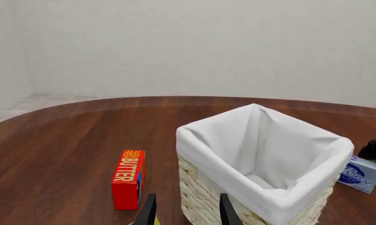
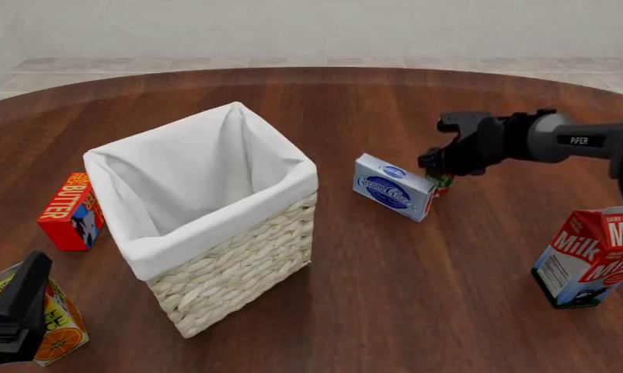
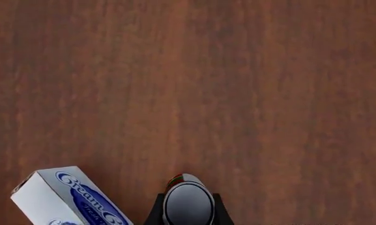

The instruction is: Pick up the alphabet soup and the tomato sauce, and put them in the basket.

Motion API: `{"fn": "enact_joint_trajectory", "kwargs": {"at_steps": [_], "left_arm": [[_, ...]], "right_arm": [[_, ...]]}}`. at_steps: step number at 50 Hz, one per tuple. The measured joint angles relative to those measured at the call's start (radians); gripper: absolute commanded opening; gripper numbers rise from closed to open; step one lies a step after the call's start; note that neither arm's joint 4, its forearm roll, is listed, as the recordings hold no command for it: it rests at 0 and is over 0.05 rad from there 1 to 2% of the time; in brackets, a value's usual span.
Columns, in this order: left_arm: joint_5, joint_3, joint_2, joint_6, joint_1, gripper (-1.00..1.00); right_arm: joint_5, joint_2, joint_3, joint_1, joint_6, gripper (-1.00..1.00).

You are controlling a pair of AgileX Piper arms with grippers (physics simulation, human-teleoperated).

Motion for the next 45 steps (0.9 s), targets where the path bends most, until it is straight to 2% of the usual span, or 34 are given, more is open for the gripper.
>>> {"fn": "enact_joint_trajectory", "kwargs": {"at_steps": [22, 45], "left_arm": [[0.001, 0.000, 0.000, 0.005, -0.001, 1.00], [0.001, 0.000, 0.001, 0.008, -0.003, 1.00]], "right_arm": [[0.014, -0.046, -0.016, -0.003, -0.004, -1.00], [0.029, -0.164, 0.003, 0.014, -0.015, -1.00]]}}
